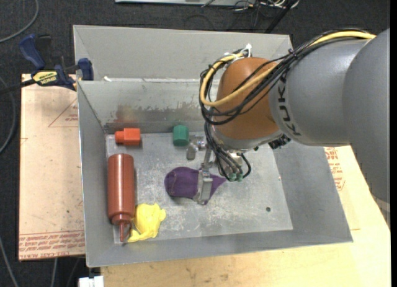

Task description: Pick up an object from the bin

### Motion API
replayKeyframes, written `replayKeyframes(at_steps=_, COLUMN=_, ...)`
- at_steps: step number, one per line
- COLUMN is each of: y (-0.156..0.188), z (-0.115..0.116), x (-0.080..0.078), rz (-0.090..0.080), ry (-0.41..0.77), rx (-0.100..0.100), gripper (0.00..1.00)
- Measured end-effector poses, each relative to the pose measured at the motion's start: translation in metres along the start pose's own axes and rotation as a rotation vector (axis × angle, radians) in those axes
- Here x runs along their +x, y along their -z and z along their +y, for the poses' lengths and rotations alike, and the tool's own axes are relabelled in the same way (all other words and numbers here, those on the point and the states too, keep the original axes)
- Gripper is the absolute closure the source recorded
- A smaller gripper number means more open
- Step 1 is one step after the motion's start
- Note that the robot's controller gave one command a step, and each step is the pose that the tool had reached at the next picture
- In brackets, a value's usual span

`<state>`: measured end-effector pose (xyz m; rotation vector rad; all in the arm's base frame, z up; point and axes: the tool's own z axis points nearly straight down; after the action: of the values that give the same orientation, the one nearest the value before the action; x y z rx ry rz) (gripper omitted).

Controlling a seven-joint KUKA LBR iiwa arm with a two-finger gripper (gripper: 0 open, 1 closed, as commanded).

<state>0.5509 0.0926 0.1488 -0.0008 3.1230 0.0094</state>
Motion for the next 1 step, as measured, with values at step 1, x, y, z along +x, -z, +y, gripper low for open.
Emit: replayKeyframes(at_steps=1, y=-0.0045, z=-0.0002, x=0.0017, rz=0.007, ry=0.001, rx=0.002, gripper=0.0)
